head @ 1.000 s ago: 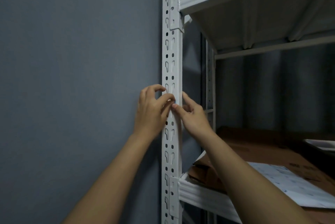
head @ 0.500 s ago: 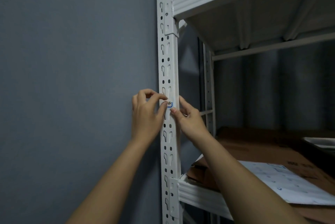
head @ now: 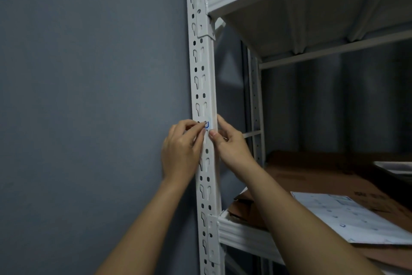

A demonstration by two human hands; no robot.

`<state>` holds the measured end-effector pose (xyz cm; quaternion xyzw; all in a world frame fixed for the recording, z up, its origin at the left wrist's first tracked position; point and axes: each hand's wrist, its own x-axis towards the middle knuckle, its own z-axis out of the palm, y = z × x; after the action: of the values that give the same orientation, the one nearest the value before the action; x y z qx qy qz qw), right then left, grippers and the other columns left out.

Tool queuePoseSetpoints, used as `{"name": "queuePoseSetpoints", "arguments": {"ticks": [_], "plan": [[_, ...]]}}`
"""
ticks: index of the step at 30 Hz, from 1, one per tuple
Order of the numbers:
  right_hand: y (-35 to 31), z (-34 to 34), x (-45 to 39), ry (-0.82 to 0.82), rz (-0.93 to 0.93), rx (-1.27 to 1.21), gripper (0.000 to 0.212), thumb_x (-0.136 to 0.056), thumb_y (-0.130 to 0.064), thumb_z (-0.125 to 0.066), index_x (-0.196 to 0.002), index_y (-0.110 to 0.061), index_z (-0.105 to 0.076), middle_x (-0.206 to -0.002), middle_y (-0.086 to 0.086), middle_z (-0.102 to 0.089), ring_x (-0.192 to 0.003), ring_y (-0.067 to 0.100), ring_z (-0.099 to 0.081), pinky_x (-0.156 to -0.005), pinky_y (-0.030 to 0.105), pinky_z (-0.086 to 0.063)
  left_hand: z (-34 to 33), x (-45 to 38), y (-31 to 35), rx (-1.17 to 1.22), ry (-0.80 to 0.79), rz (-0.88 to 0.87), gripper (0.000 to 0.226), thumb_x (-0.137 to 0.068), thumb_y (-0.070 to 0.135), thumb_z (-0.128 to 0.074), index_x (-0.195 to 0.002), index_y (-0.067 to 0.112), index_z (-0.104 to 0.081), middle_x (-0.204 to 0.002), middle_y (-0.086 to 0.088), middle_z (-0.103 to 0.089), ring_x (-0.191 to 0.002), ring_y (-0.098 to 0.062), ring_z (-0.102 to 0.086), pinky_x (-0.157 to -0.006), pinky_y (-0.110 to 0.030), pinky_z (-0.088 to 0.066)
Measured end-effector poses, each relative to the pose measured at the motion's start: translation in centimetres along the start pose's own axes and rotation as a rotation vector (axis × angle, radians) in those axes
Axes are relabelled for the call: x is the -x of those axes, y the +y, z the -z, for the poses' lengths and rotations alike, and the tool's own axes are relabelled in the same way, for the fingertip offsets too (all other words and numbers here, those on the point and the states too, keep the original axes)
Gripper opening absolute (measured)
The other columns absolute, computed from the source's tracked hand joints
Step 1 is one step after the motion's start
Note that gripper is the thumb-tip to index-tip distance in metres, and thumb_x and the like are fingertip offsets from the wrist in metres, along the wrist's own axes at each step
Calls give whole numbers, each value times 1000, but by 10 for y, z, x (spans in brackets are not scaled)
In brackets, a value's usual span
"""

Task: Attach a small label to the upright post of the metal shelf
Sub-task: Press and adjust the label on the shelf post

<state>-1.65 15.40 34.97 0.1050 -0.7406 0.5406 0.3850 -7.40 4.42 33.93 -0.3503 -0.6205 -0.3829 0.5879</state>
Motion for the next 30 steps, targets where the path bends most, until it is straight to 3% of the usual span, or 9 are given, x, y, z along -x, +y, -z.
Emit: {"name": "queuePoseSetpoints", "arguments": {"ticks": [5, 9, 13, 19, 22, 25, 30], "plan": [[5, 0, -3, 6, 6, -5, 44, -98, -20, -52, -139, -35, -46, -114, -8, -68, -105, 7, -63, -98, 32, -49, -5, -6, 4, 44, 31, 58, 27, -87, 35, -52, -97, 20, -72, -94, 7, -63, -85, -7, -51, -62, -29, -48], [7, -1, -4, 15, 27, -16, 44, -97, -20, -53, -139, -33, -47, -114, -7, -69, -107, 5, -62, -101, 31, -47, -8, -13, 0, -124, 50, -121, 20, -88, 26, -55, -90, 14, -70, -90, 1, -64, -78, -15, -54, -59, -26, -41], [8, -2, -5, 19, 45, -29, 44, -97, -17, -52, -138, -32, -49, -114, -6, -69, -106, 6, -63, -101, 32, -47, -7, -22, -7, -367, 84, -333, 14, -87, 20, -57, -79, 12, -66, -82, -3, -64, -71, -22, -59, -56, -31, -42], [10, -4, -5, 38, 52, -21, 44, -97, -17, -52, -138, -32, -49, -112, -5, -70, -103, 7, -65, -98, 29, -49, -4, -30, -8, -445, 81, -427, 19, -87, 22, -54, -74, 12, -61, -76, -3, -61, -65, -21, -57, -53, -31, -40], [10, -4, -5, 40, 45, -28, 43, -96, -19, -53, -137, -32, -49, -111, -6, -70, -103, 7, -65, -98, 30, -49, -5, -28, -9, -344, 34, -389, 17, -87, 20, -54, -76, 9, -61, -77, -4, -61, -65, -23, -57, -51, -32, -44], [7, -3, -3, 40, 44, -59, 41, -97, -16, -52, -135, -33, -51, -108, -8, -70, -102, 5, -65, -97, 28, -49, -6, -23, -7, -219, -21, -240, 19, -87, 23, -50, -80, 9, -61, -81, -3, -61, -70, -23, -56, -52, -34, -44], [7, -5, -2, 37, 37, -74, 40, -97, -17, -52, -134, -32, -52, -112, -5, -70, -105, 7, -64, -100, 36, -49, -7, -13, -3, 44, -38, 5, 25, -88, 34, -46, -88, 16, -63, -89, 6, -59, -82, -10, -51, -62, -31, -44]]}}
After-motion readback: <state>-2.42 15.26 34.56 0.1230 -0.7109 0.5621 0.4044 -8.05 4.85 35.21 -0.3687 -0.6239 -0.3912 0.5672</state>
